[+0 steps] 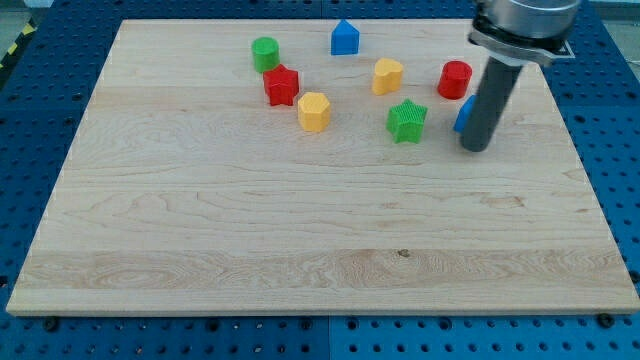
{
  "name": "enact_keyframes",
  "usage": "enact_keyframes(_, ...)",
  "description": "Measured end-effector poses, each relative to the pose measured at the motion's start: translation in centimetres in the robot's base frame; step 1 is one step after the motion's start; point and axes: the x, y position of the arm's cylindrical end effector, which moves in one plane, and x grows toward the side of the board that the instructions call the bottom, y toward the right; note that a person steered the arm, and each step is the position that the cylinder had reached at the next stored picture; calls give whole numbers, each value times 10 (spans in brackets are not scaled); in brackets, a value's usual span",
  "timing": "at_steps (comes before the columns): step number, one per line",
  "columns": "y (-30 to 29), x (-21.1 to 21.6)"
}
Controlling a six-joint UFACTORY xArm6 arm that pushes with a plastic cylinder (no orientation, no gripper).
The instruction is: Move your arm upwards
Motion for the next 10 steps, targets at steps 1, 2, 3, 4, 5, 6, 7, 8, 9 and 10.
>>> enact_keyframes(1,39,1)
enact_keyframes(2,58,0)
enact_keyframes(3,57,-21)
enact_keyframes(4,47,-53)
enact_keyframes(5,46,-75)
enact_keyframes(6,44,-87)
enact_keyframes(7,43,-88)
enact_keyframes(8,43,-99)
enact_keyframes(9,42,-116)
enact_keyframes(10,42,-128)
